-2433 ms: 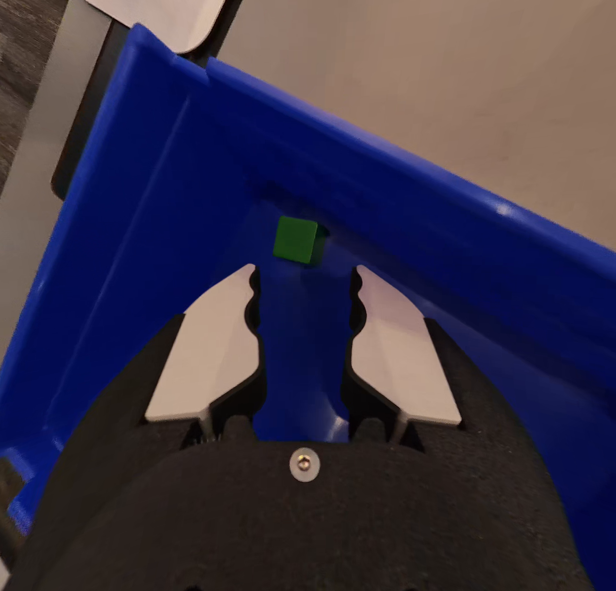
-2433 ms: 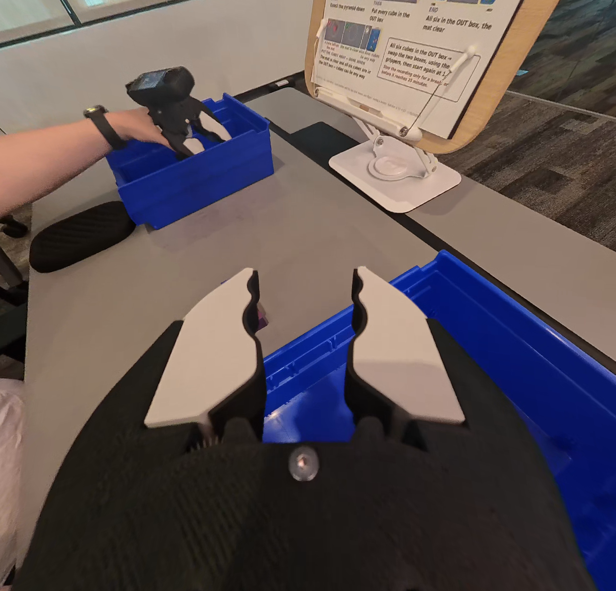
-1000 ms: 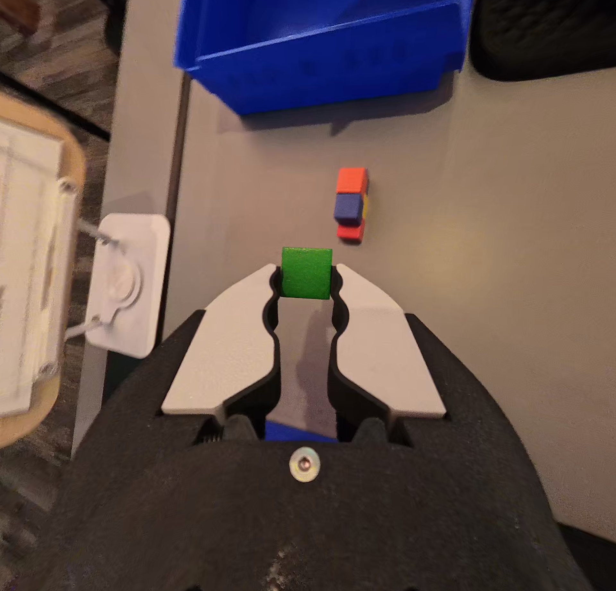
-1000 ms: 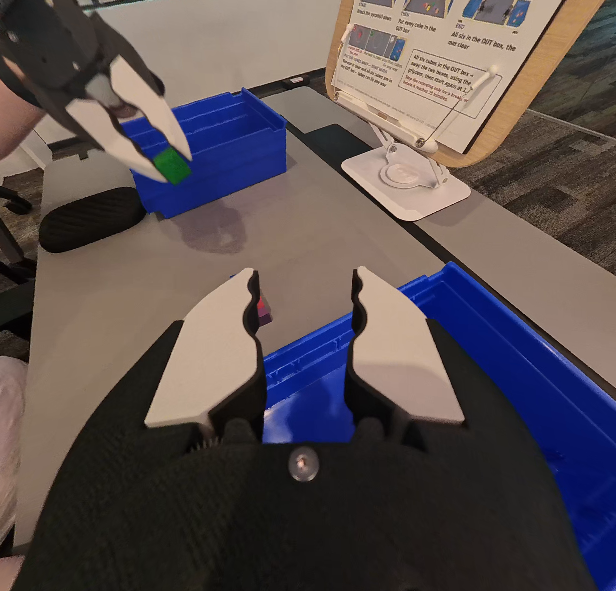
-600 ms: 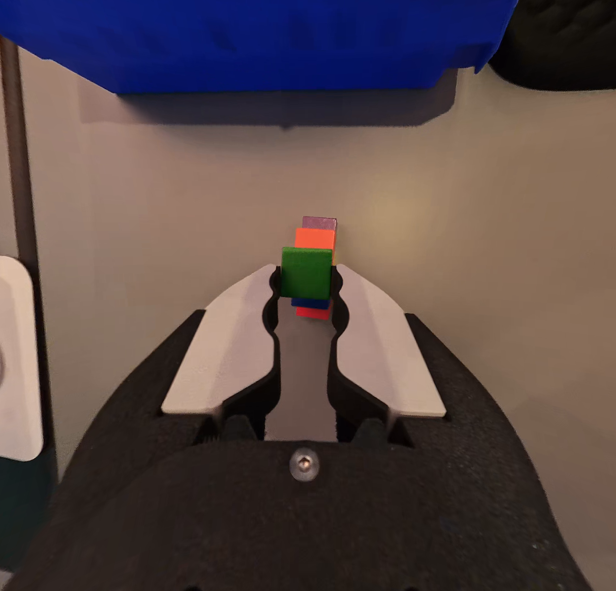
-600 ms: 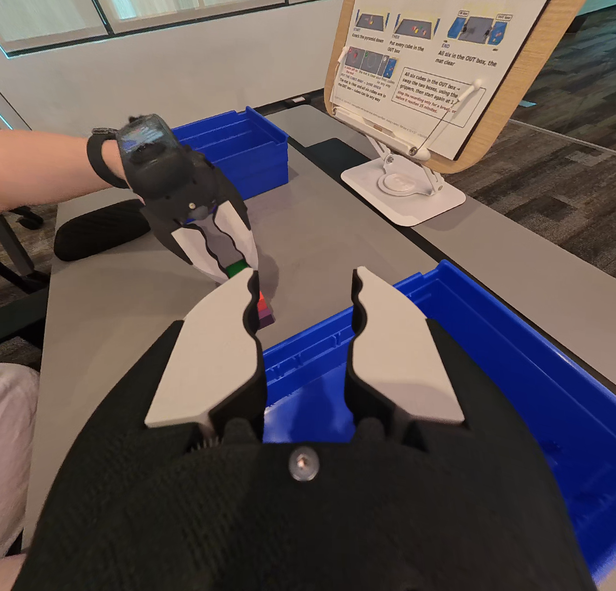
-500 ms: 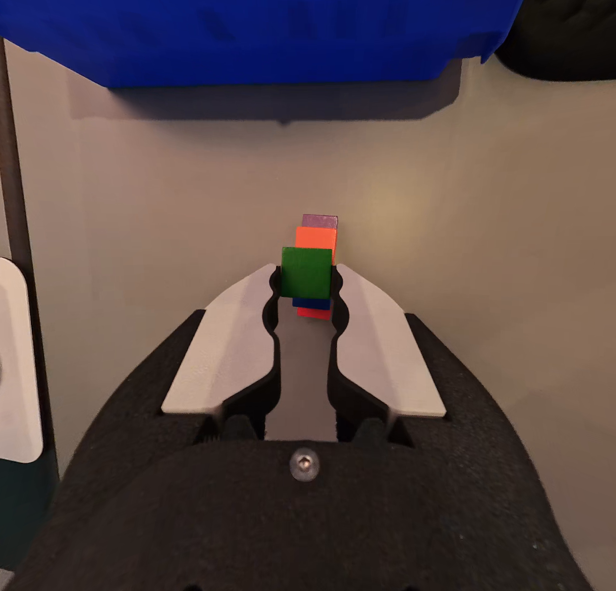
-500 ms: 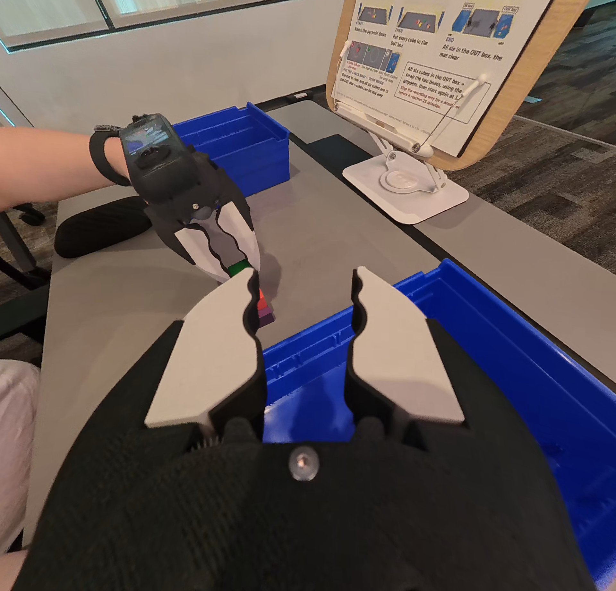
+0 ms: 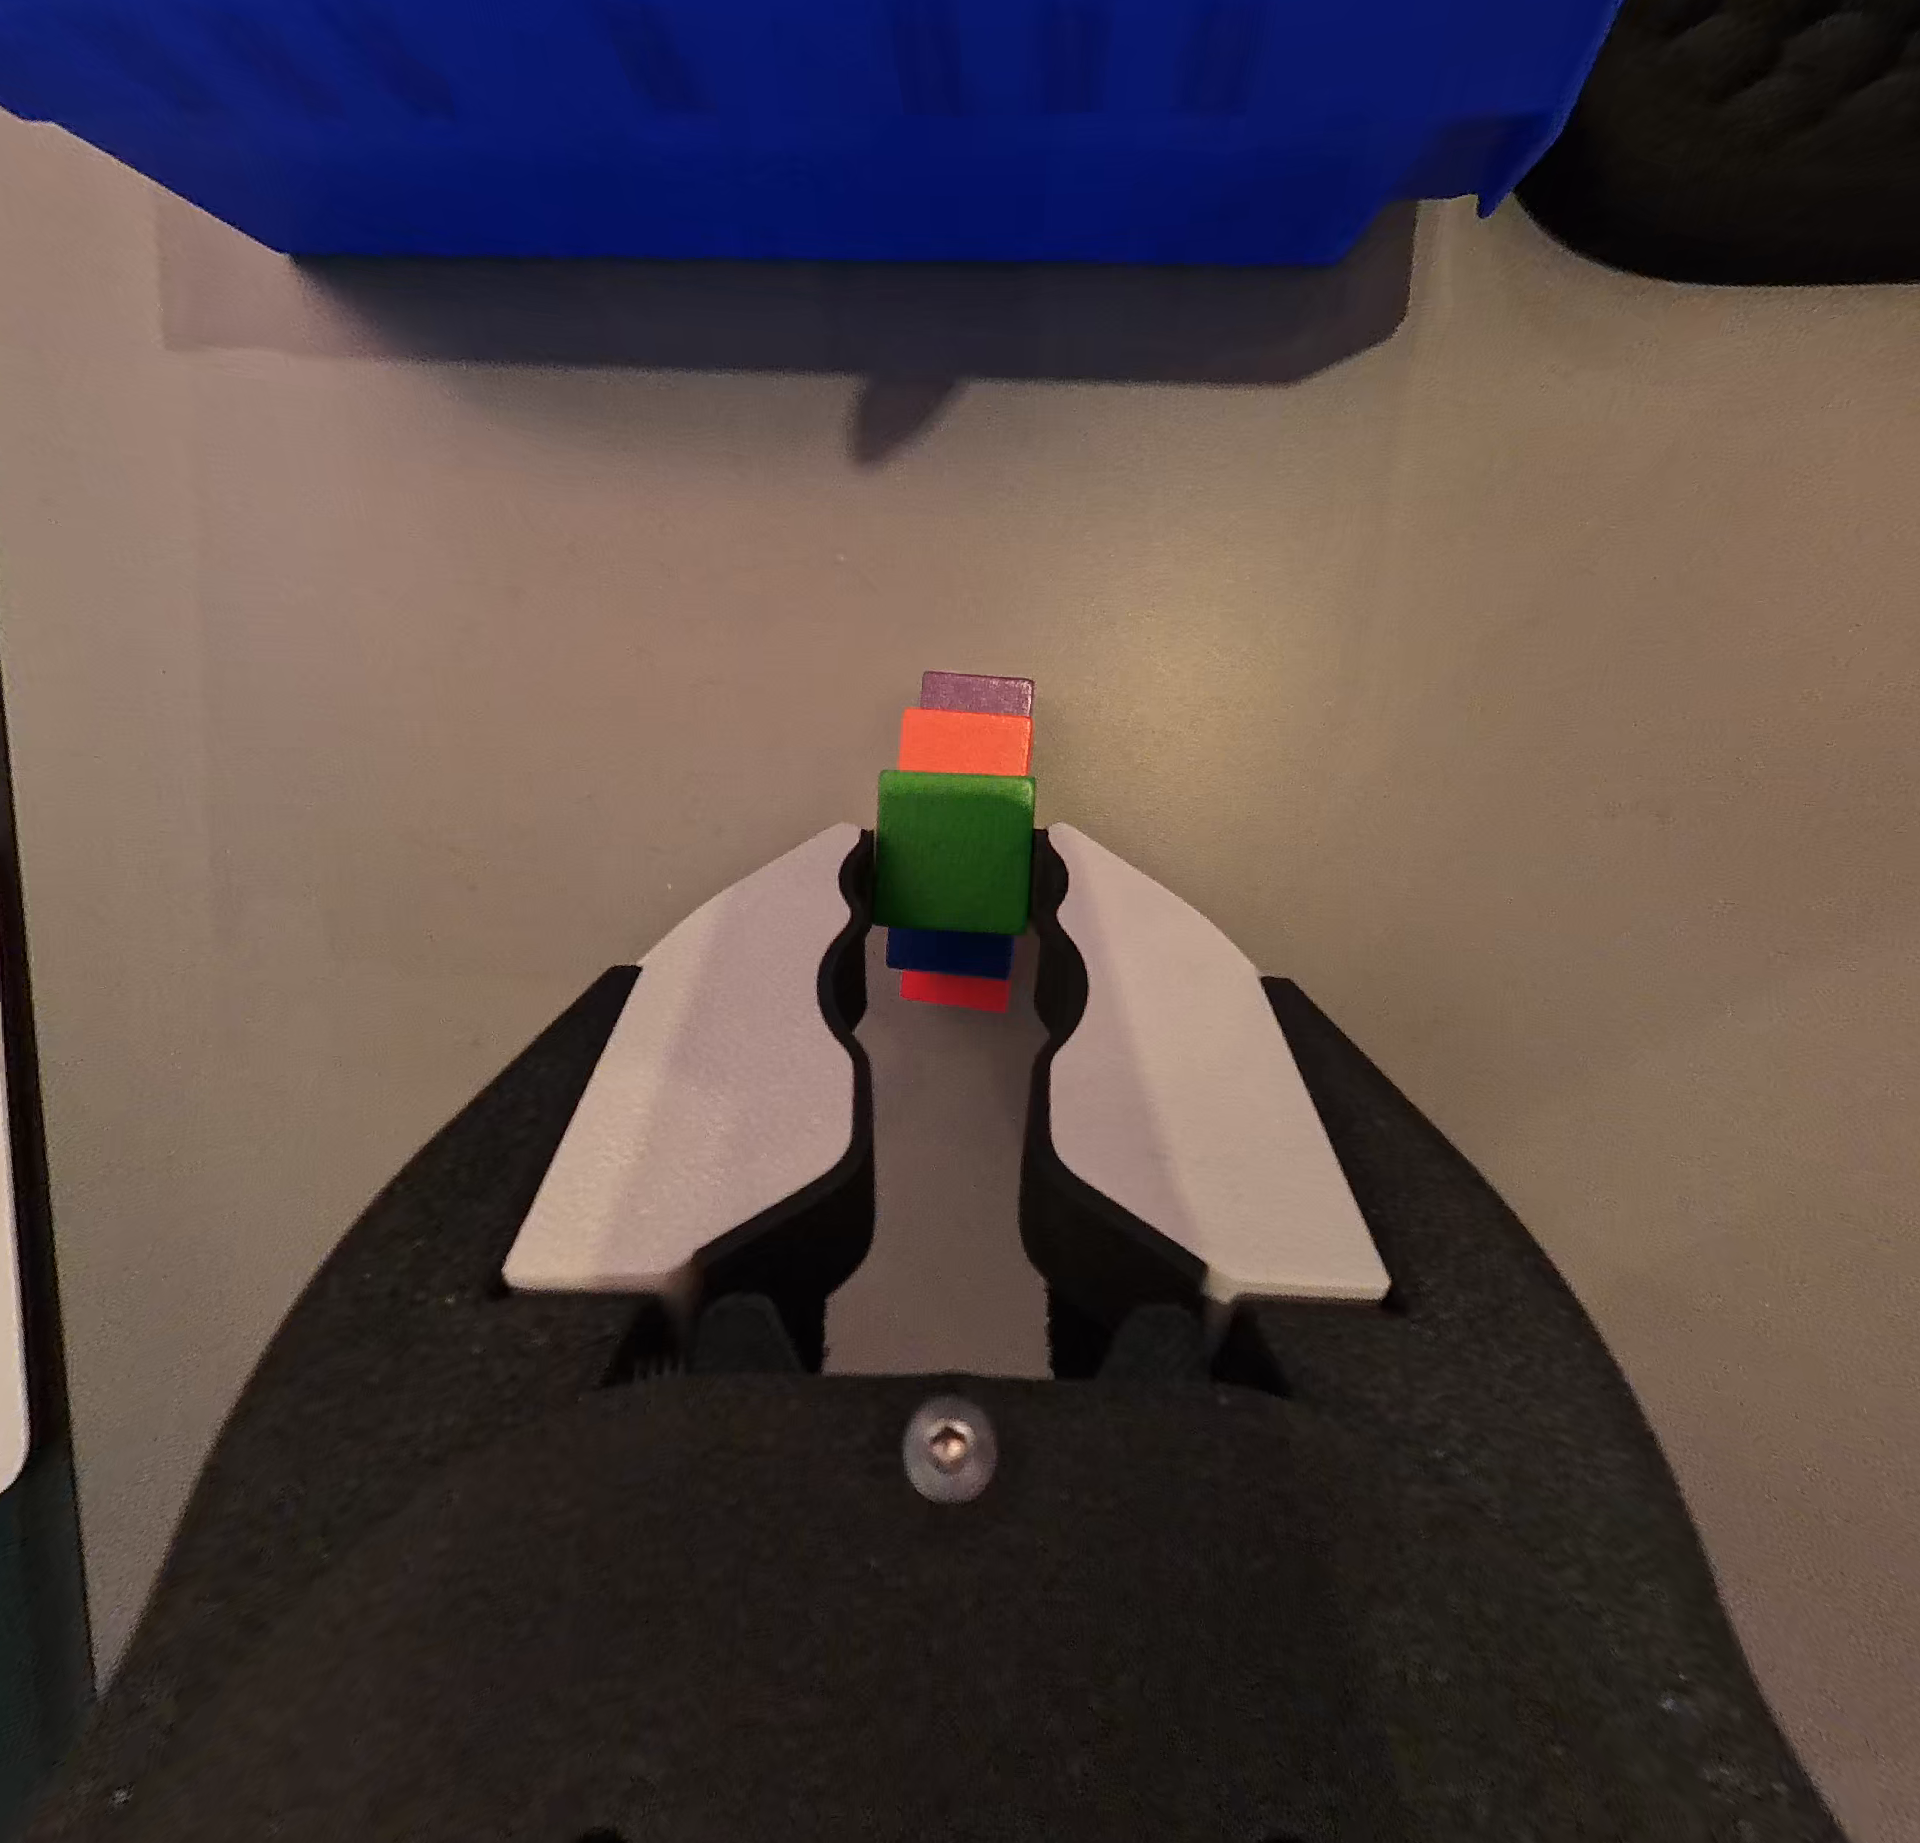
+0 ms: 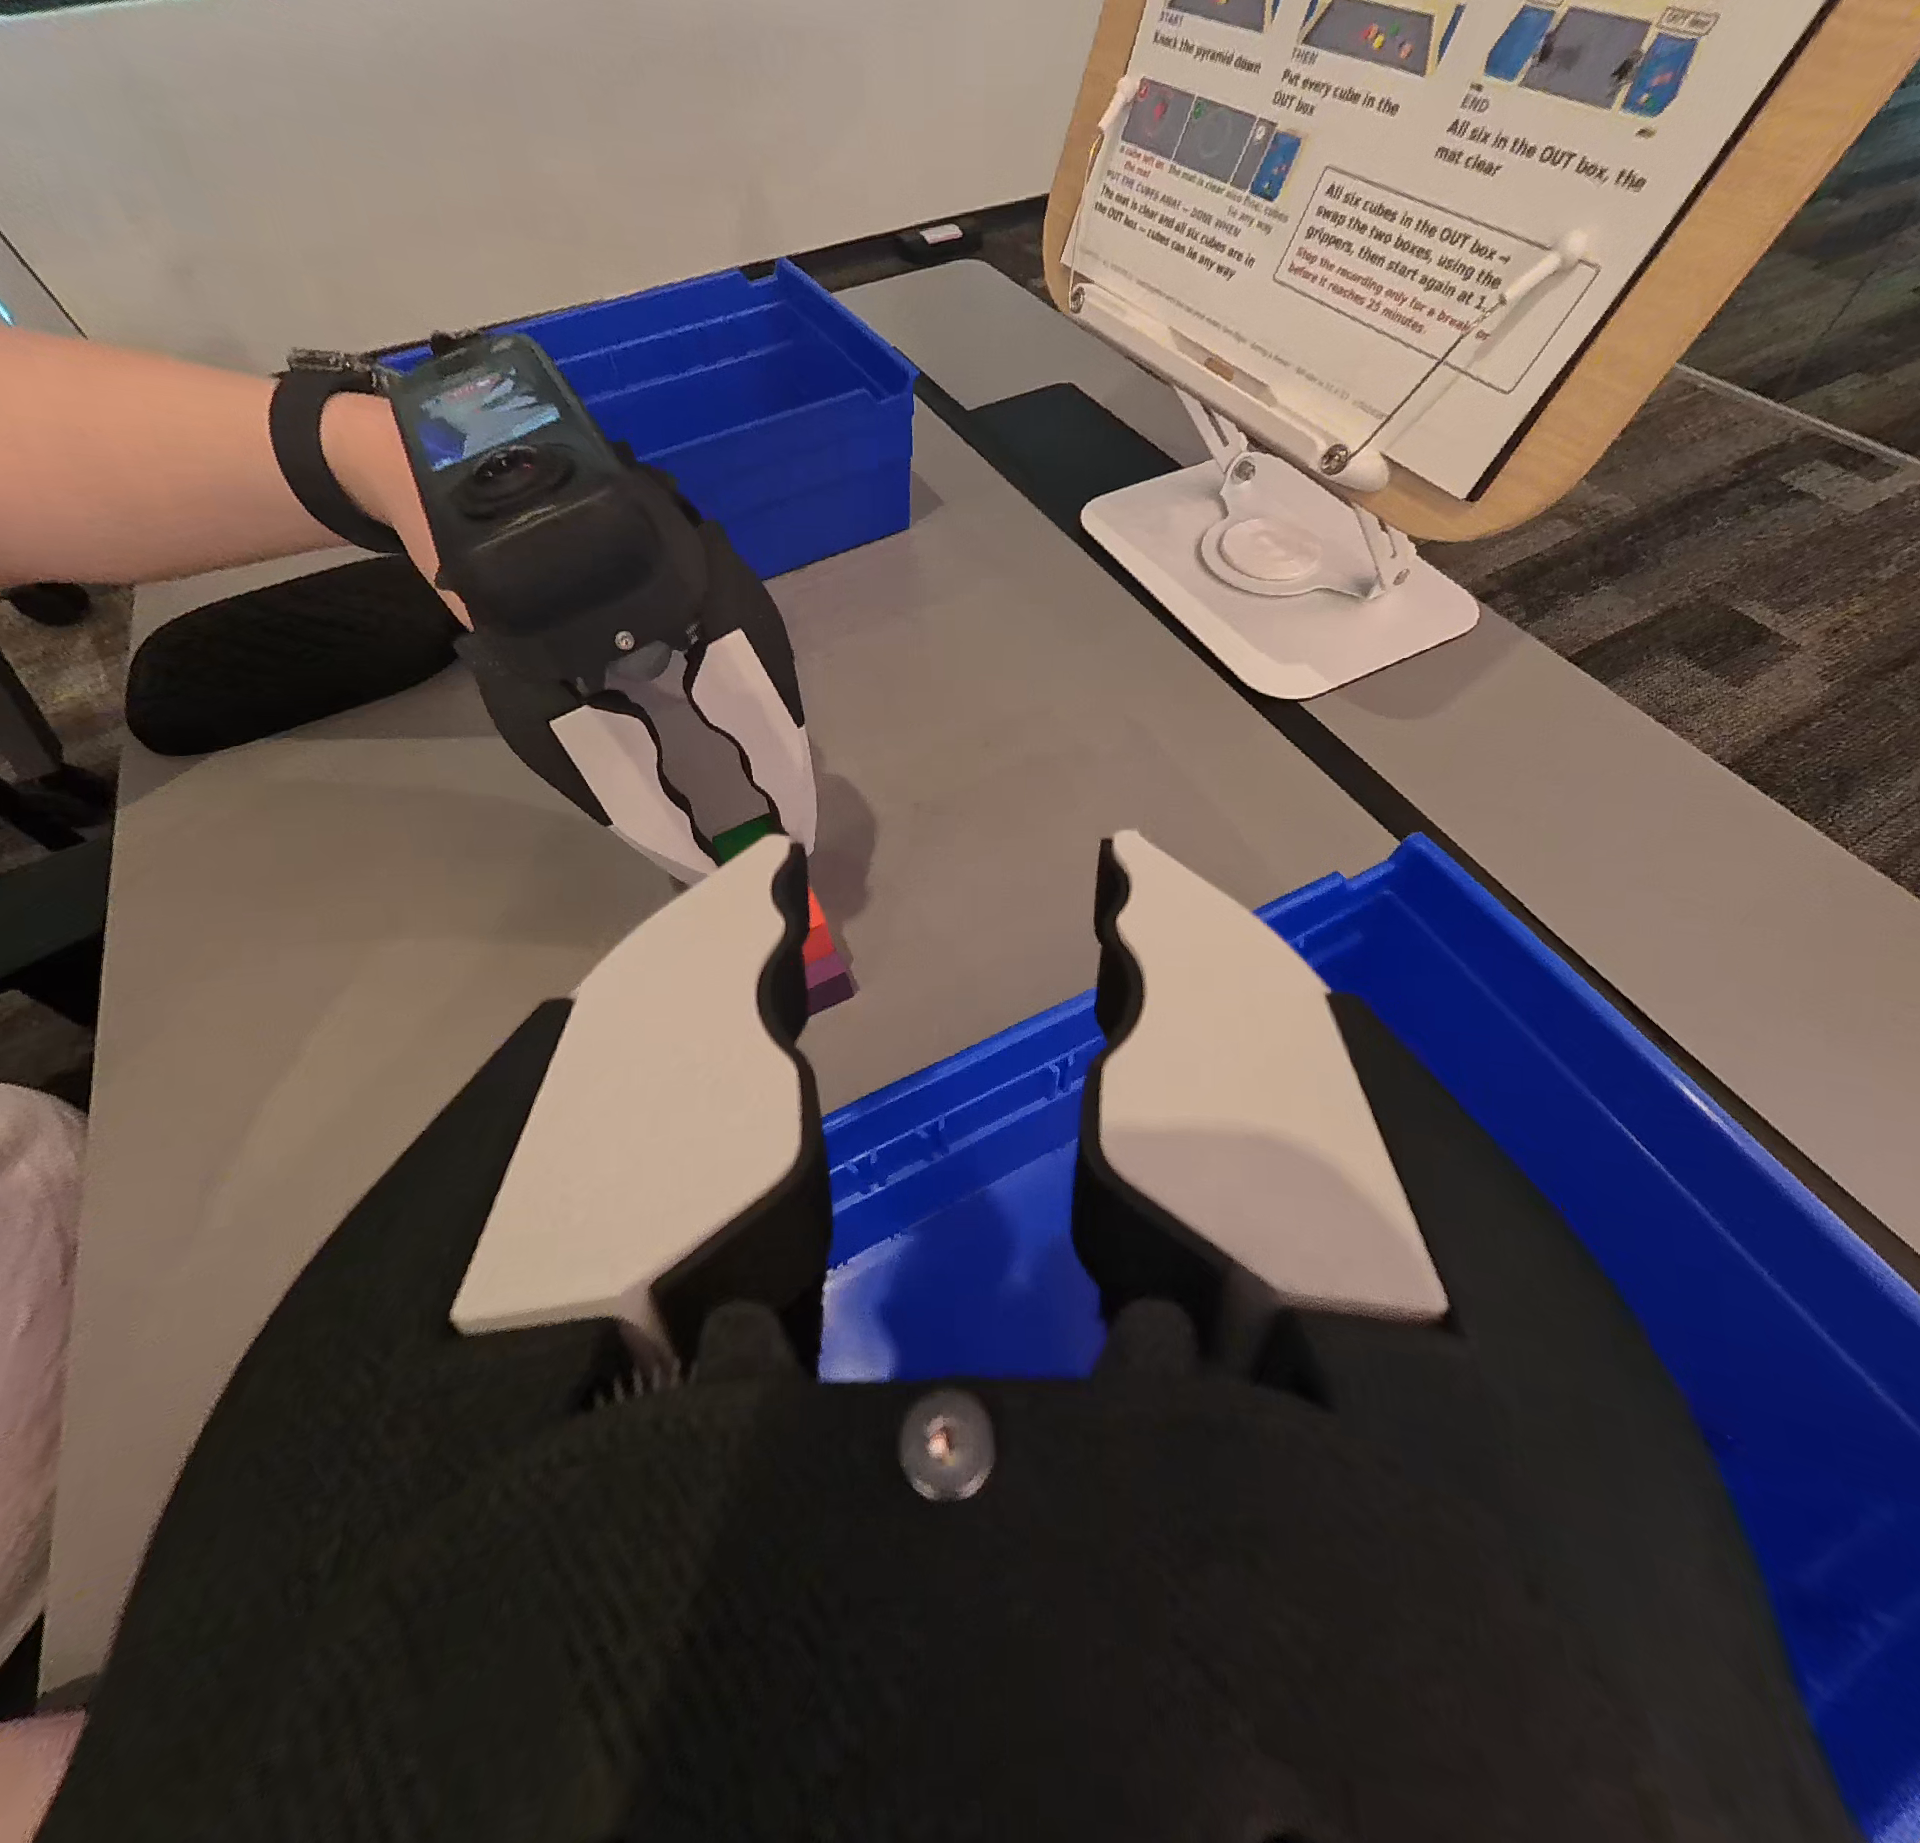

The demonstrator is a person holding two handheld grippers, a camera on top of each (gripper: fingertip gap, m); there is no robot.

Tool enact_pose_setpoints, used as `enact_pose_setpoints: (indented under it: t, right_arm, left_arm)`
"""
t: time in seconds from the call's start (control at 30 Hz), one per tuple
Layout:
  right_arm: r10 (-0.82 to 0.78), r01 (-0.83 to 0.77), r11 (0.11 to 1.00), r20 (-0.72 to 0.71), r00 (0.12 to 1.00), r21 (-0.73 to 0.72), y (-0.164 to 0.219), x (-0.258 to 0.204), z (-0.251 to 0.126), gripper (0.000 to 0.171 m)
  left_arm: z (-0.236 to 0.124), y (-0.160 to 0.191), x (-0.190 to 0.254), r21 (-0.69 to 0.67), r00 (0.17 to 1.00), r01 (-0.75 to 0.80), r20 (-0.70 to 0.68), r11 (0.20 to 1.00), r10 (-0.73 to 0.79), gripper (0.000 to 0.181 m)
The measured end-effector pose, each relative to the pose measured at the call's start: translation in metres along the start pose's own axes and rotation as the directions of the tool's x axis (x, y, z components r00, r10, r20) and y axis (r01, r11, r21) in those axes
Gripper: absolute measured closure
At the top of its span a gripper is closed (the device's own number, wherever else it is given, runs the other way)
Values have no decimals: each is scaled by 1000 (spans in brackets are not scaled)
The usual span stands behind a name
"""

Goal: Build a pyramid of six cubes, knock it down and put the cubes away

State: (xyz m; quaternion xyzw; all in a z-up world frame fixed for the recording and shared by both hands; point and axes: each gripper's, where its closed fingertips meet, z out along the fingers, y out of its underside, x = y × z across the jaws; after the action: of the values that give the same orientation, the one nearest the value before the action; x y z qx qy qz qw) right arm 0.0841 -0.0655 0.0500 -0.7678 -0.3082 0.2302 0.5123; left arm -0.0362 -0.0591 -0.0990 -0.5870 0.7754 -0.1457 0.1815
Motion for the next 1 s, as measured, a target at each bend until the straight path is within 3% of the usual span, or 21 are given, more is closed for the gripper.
enact_pose_setpoints:
  t: [0.47, 0.73, 0.87, 1.0]
  right_arm:
    - [9, -8, 999, 14, 1000, -38, 9, 1, 3, 117]
    - [15, -13, 998, 23, 1000, -53, 14, 0, 4, 117]
    - [13, -12, 998, 21, 1000, -56, 14, 1, 3, 117]
    - [10, -10, 999, 12, 1000, -45, 12, 2, 1, 117]
  left_arm:
    - [4, 2, 0, -10, 1000, 14, -9, 1000, -14, 153]
    - [-4, -5, -2, 22, 1000, -2, 13, 1000, 2, 133]
    - [-37, -23, -5, 138, 997, -20, 80, 990, 9, 137]
    - [-121, -61, -11, 444, 973, -42, 222, 895, -64, 138]
